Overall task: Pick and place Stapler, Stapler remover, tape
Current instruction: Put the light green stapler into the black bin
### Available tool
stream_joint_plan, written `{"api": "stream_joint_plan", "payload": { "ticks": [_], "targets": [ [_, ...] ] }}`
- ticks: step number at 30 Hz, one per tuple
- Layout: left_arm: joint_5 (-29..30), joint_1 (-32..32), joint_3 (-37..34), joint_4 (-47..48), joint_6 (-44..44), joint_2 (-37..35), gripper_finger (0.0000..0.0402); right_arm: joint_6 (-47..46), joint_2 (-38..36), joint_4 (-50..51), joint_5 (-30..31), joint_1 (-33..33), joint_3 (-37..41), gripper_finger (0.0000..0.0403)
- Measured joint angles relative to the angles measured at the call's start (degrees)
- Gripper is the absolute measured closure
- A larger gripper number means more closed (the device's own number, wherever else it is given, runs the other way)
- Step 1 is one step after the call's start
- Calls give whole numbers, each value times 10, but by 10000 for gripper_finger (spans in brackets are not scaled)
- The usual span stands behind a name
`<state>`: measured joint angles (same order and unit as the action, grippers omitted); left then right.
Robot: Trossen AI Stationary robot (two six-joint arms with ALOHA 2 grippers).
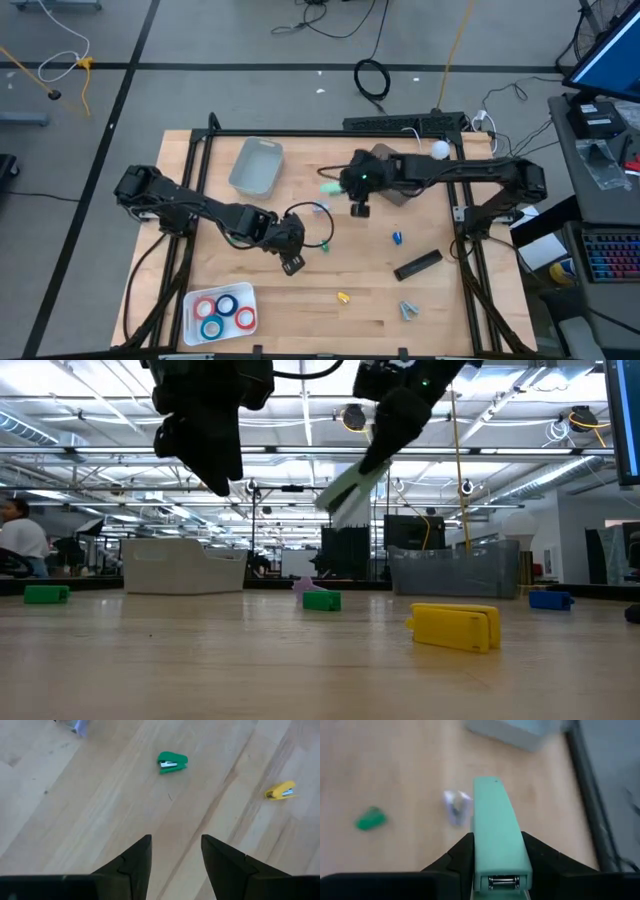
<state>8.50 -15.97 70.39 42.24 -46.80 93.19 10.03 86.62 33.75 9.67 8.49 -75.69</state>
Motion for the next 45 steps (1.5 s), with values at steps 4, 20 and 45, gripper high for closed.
{"api": "stream_joint_plan", "payload": {
  "ticks": [4, 20, 45],
  "targets": [
    [21, -3, 0, 0, 8, 0, 227, -39, -37, 46, 70, 32, 0, 281],
    [21, 4, 0, -35, 1, 0, 227, -190, -181, -8, 113, 141, 212, 282],
    [21, 12, 0, -112, 54, 0, 227, -137, -195, -286, 129, 182, 431, 282]
  ]
}}
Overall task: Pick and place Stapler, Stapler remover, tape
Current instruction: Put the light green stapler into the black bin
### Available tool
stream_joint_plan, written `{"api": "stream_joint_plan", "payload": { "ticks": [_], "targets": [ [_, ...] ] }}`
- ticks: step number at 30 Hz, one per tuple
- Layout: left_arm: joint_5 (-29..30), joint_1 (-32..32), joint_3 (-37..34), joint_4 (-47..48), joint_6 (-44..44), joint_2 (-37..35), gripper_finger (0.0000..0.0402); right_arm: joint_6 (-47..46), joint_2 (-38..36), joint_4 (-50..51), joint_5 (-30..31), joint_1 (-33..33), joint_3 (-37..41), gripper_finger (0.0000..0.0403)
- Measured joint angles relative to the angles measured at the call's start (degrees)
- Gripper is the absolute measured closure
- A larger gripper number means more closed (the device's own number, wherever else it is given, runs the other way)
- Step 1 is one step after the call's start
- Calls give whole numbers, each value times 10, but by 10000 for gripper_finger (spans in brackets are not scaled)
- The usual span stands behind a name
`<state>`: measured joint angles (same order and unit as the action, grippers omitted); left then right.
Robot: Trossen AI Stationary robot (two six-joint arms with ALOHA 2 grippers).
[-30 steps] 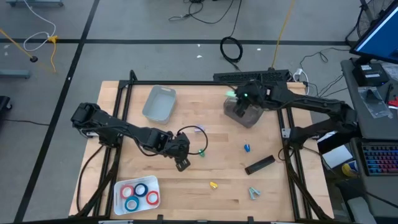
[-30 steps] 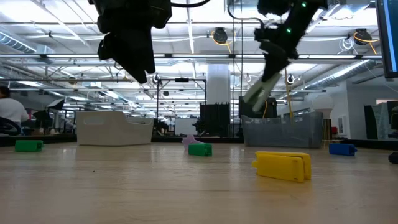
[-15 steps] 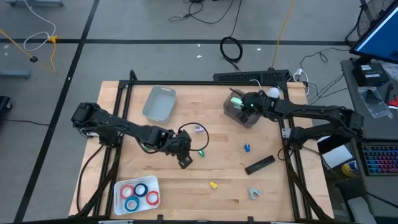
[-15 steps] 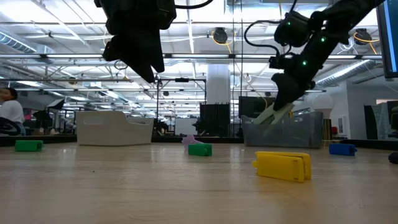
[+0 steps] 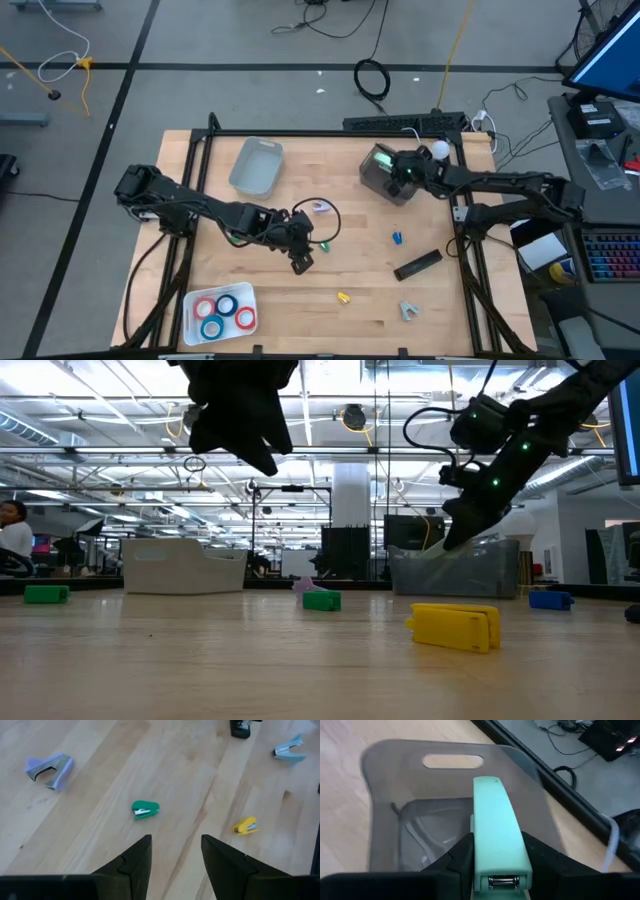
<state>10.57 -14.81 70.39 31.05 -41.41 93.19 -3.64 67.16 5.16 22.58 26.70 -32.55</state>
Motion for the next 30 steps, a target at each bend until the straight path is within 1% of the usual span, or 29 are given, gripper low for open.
{"api": "stream_joint_plan", "payload": {
  "ticks": [6, 17, 26, 30],
  "targets": [
    [0, 0, 0, 0, 1, 0, 227, 1, 0, -49, 2, 0, 32, 281],
    [-1, 0, 0, -14, -7, 0, 227, 8, 0, -47, 1, 0, 67, 280],
    [-17, 0, 0, -14, -10, 0, 227, 14, 0, -47, 1, 0, 69, 278],
    [-17, -3, 0, -14, -11, 0, 227, 11, 1, -41, 1, 0, 70, 268]
  ]
}}
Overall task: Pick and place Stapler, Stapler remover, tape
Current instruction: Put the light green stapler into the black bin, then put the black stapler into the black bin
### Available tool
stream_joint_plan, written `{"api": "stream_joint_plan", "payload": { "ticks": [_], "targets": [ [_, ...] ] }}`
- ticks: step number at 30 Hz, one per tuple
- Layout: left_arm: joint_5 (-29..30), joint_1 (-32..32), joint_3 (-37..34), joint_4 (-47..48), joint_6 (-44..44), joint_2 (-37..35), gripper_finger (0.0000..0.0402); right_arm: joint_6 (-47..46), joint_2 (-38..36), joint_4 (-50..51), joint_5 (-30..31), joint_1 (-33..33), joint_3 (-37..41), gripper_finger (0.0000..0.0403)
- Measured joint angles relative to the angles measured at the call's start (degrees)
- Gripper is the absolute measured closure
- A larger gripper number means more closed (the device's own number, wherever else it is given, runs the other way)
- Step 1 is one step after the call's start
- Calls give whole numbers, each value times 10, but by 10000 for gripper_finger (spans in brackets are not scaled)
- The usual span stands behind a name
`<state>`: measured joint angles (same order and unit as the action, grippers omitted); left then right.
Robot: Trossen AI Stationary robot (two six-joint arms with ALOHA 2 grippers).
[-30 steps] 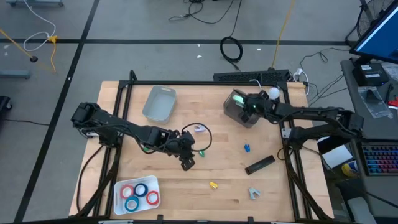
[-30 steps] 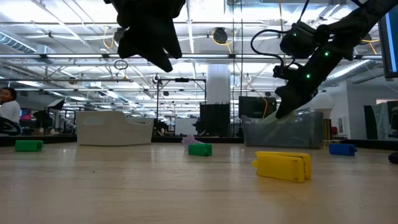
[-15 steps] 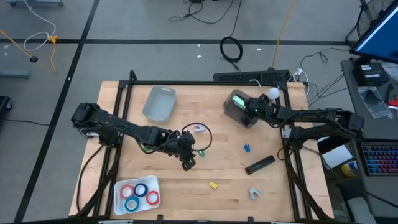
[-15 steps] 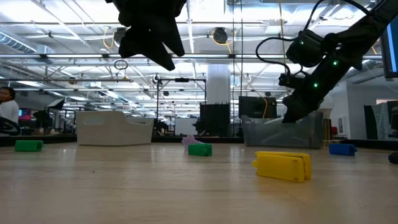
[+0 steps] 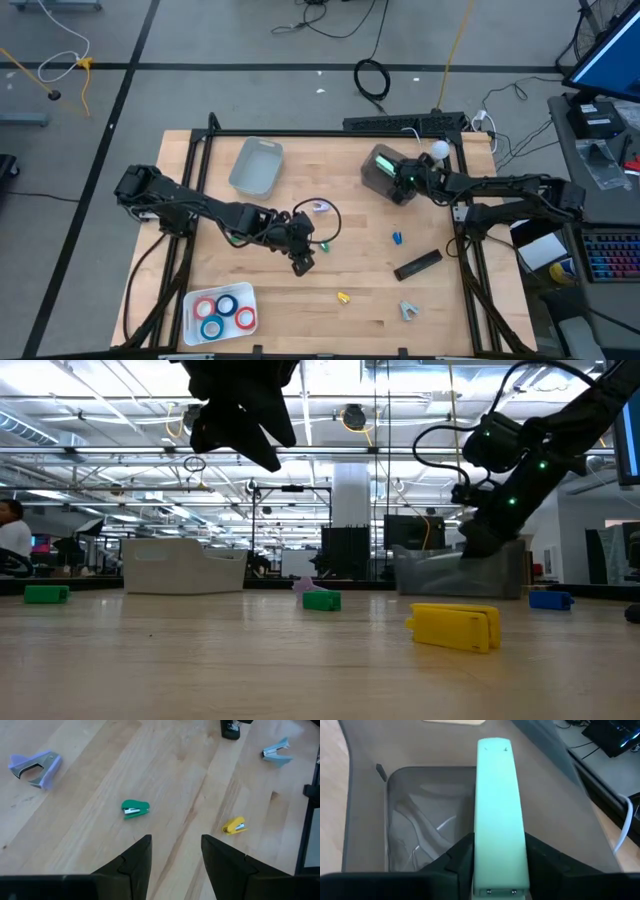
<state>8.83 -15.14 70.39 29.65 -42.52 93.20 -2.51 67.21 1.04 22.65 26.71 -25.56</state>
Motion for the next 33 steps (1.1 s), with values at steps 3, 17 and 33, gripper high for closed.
{"api": "stream_joint_plan", "payload": {
  "ticks": [3, 17, 33],
  "targets": [
    [0, -2, 0, 0, -2, 0, 227, 0, 0, 2, -1, 0, 0, 260],
    [0, -4, 0, -17, 2, 0, 227, -2, 0, -3, -2, 14, 0, 248],
    [-22, -6, 0, -19, 7, 0, 227, 6, -49, -47, -2, 18, -9, 243]
  ]
}}
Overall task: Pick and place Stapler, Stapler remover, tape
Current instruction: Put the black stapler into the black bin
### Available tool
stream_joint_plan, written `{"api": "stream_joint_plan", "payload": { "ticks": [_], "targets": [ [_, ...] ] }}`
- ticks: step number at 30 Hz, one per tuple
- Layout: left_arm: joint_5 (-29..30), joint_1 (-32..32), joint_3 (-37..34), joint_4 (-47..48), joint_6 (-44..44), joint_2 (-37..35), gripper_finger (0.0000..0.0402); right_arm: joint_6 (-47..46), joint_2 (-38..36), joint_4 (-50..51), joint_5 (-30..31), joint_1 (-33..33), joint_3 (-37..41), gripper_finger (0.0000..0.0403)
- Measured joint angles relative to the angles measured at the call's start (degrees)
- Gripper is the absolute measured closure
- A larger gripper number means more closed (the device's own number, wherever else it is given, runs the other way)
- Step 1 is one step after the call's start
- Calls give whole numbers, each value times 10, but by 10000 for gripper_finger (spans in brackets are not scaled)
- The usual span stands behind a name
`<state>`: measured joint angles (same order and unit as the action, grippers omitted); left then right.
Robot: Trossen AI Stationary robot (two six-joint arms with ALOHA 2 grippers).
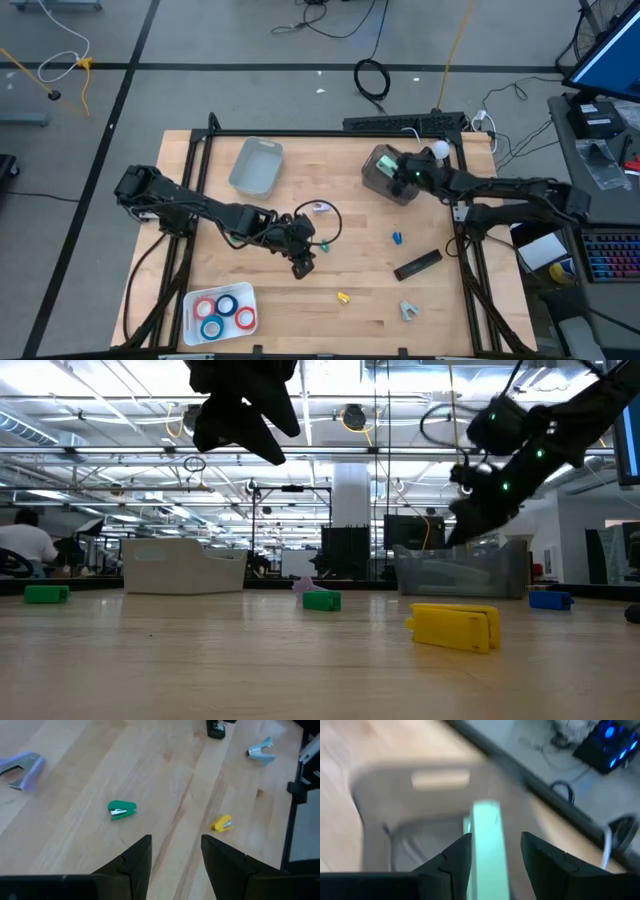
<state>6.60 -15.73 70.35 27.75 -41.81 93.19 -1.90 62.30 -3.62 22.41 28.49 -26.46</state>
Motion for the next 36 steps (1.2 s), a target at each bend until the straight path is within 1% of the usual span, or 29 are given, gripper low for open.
{"api": "stream_joint_plan", "payload": {
  "ticks": [4, 7, 9, 12, 14, 17, 21, 23, 26, 28, 31, 36],
  "targets": [
    [-11, -10, 0, 4, -6, 0, 227, 29, -63, 18, 0, -5, -21, 243],
    [-12, -25, 0, 18, -27, 0, 227, 31, -118, 44, -8, -26, -34, 243],
    [-12, -36, 0, 29, -45, 0, 227, 39, -156, 65, -62, -43, -39, 243],
    [-20, -53, 0, 35, -67, 0, 227, 41, -209, 88, -178, -74, -40, 243],
    [-21, -65, 0, 32, -72, 0, 227, 41, -240, 119, -241, -97, -41, 243],
    [-7, -81, 0, 20, -89, 0, 227, 28, -284, 182, -296, -136, -41, 243],
    [43, -96, 0, -3, -100, 0, 227, 5, -329, 271, -367, -192, -43, 243],
    [57, -99, 0, -21, -99, 0, 227, -15, -339, 311, -393, -222, -55, 243],
    [60, -99, 0, -51, -82, 0, 227, -30, -340, 326, -420, -272, -79, 241],
    [61, -96, 0, -70, -65, 0, 227, -42, -329, 352, -421, -304, -102, 239],
    [70, -90, 0, -87, -43, 0, 227, -43, -304, 421, -419, -349, -133, 237],
    [70, -77, 0, -99, -9, 0, 227, -45, -254, 495, -420, -422, -150, 236]
  ]
}}
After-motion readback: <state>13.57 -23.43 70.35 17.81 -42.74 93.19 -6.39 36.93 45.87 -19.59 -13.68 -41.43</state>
